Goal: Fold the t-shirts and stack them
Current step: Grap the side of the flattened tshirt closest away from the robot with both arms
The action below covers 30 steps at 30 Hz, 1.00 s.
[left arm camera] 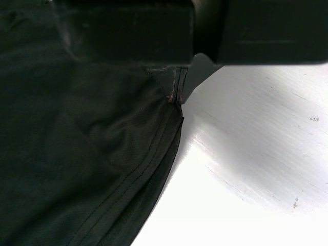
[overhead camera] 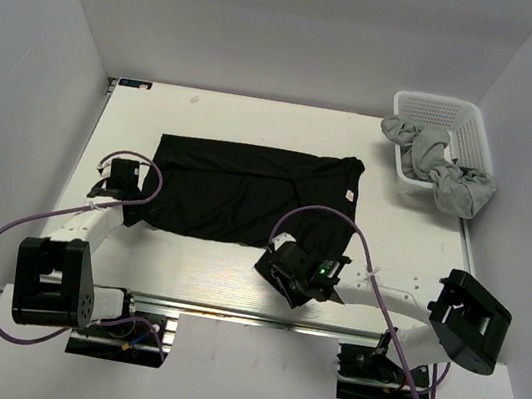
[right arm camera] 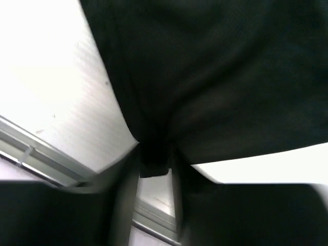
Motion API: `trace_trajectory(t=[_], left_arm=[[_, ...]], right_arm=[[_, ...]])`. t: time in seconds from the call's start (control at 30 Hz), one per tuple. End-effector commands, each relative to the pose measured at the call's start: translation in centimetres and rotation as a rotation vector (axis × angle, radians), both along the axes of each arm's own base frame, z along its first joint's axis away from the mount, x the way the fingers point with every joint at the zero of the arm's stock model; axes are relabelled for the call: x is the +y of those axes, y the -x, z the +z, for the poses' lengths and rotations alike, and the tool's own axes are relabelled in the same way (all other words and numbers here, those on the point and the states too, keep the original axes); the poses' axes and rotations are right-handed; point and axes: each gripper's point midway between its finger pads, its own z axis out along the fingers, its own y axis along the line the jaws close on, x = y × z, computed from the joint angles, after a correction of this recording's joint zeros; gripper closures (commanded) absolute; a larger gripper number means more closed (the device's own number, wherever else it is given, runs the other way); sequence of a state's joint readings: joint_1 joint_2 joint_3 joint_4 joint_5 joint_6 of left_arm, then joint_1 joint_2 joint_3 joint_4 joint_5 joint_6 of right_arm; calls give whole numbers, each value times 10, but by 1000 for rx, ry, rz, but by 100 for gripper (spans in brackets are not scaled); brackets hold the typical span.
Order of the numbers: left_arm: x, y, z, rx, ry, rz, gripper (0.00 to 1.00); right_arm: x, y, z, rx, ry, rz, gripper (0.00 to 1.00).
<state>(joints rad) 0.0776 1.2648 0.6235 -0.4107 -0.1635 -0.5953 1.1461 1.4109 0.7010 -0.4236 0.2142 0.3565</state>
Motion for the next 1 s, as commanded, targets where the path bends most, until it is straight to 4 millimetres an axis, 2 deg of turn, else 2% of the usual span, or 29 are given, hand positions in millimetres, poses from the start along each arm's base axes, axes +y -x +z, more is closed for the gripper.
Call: trace_trajectory(t=[0.0,0.03,0.07,0.1,0.13,0.23,0.37,0.47,0.57,0.7,0.9,0.97], left_arm=[[1,-11,13,-39,2,-8,100],[-1,-11,13,-39,10,-13,100],[-1,-14,14,-48,9,-13,100],[-2,-14,16,-56,11,-25,100],[-2,-14,16,-56,11,-25,100],[-6,-15,18,-67,28,-38,100],[-14,-22,27,-104,65,-67,100],[-15,-28,35,-125,71,-74,100],[-15,-35,45,-146,74,-67,100],[-14,-49,55,-160,72,-68,100],[-14,-68,63,-170,85,-65,100],[-14,-77,69,-180,84,-66,100]], right_arm=[[-19,3,-16,8,98,-56,74],[-18,0,-14,-2,91,-64,86],[-19,-4,-11,-26,92,-77,93],[-19,-7,-8,-40,88,-83,99],[-15,-12,0,-69,58,-95,100],[-9,-23,14,-124,6,-112,100],[12,-34,36,-159,-55,-67,100],[17,-47,43,-203,-82,-71,100],[24,-66,58,-246,-127,-99,100],[25,-99,91,-313,-206,-146,100],[22,-138,106,-336,-239,-218,100],[21,-156,118,-360,-263,-243,100]])
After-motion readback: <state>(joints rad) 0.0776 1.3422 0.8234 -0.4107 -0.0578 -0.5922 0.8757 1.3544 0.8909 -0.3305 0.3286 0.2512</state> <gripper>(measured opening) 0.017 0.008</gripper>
